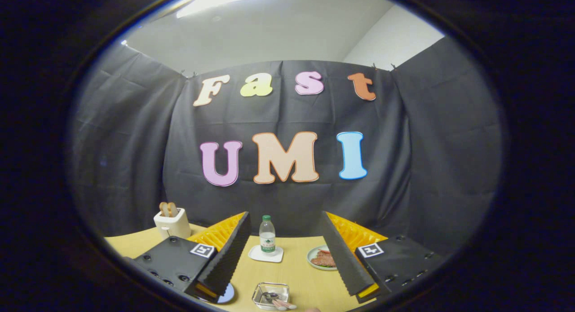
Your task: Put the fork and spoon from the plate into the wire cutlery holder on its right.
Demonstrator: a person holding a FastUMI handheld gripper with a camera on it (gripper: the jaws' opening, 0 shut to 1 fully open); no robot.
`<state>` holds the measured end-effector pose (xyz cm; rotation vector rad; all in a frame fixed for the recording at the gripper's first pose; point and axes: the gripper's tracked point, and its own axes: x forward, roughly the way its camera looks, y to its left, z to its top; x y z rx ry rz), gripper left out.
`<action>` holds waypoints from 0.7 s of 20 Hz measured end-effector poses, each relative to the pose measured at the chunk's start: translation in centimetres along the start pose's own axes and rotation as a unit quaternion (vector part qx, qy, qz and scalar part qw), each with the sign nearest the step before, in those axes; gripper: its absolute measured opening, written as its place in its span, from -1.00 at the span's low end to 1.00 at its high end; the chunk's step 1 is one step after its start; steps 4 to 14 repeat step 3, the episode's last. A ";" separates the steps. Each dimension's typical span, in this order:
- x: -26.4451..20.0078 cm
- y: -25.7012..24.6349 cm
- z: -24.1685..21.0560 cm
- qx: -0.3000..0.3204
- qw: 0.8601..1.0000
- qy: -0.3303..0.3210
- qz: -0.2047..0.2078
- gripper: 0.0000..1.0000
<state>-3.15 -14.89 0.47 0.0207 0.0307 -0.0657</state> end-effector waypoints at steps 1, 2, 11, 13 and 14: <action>-0.1 -0.1 -0.2 0.002 1.000 -0.001 -0.001 0.98; -0.2 -0.2 -0.2 0.003 1.000 0.000 -0.001 0.98; -0.3 -0.3 -0.4 0.003 1.000 -0.002 -0.001 0.98; -0.3 -0.3 -0.4 0.003 1.000 -0.002 -0.001 0.98; -0.3 -0.3 -0.4 0.003 1.000 -0.002 -0.001 0.98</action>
